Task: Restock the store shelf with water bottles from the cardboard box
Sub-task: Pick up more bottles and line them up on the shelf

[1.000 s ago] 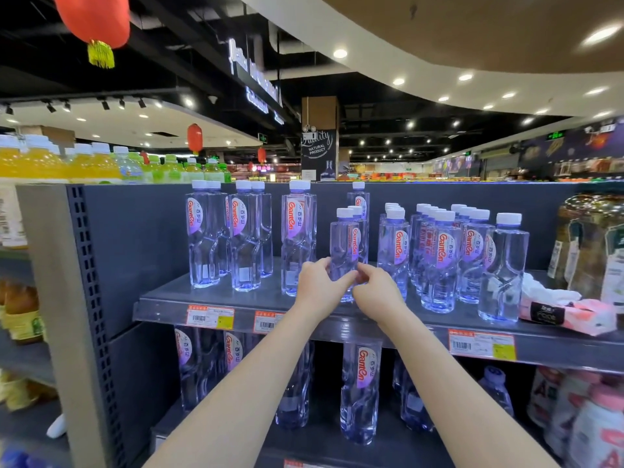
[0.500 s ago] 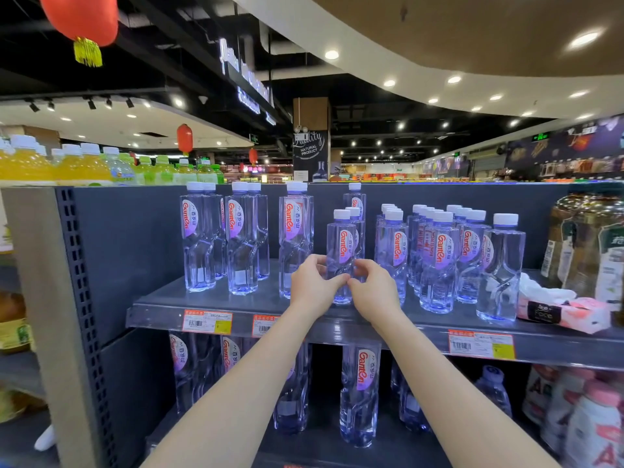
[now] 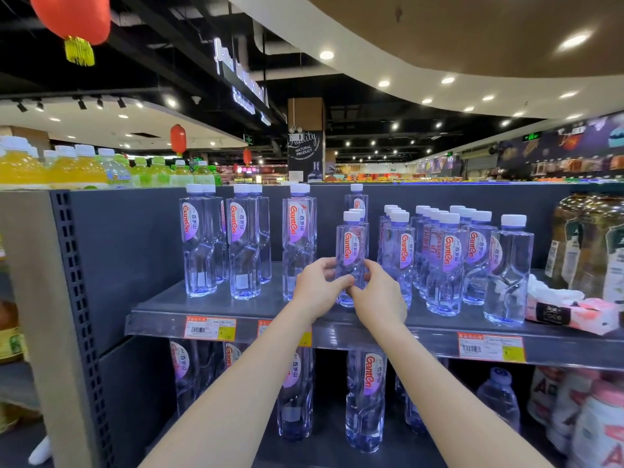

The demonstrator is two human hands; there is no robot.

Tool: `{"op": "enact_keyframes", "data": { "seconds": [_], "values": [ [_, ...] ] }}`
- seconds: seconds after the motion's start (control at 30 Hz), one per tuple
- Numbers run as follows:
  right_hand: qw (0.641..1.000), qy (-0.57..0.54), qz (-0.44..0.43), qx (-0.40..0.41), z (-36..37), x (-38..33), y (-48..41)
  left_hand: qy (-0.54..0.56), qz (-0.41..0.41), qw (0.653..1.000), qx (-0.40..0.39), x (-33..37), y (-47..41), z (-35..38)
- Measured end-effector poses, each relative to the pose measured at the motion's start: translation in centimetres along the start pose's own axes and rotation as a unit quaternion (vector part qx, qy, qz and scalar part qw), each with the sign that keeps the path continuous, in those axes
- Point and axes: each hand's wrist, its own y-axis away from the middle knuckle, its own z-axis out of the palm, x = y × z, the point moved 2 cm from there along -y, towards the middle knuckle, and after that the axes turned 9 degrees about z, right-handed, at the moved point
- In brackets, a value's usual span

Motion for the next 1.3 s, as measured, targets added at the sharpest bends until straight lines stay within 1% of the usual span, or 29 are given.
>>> {"op": "enact_keyframes", "data": {
  "seconds": [0.13,0.4,0.57,0.73,1.0,1.1,1.3],
  "values": [
    [0.999,0.029,-0.017,0.021,0.2,0.1,0.3,0.007,-0.005,1.0,-0.023,-0.2,-0.2,0.0],
    [0.997,0.056,-0.017,0.041,0.3,0.1,0.3,-0.014,0.022,0.999,-0.034,0.1,-0.3,0.7],
    [0.996,0.076,-0.012,0.045,0.4,0.0,0.3,-0.017,0.02,0.999,-0.038,0.2,-0.3,0.7],
    [0.997,0.059,0.003,0.049,0.4,0.2,0.3,-0.02,0.021,0.999,-0.03,0.2,-0.3,0.8],
    [0.997,0.052,0.0,0.051,0.3,0.2,0.6,-0.035,0.027,0.999,-0.027,0.5,0.0,0.8],
    [0.999,0.036,-0.003,0.04,0.3,0.3,0.6,-0.048,0.035,0.998,-0.016,0.8,0.2,0.8],
    [1.0,0.003,-0.027,0.012,-0.6,0.3,1.2,-0.069,0.053,0.995,0.05,1.3,2.0,1.2]
  ]
}}
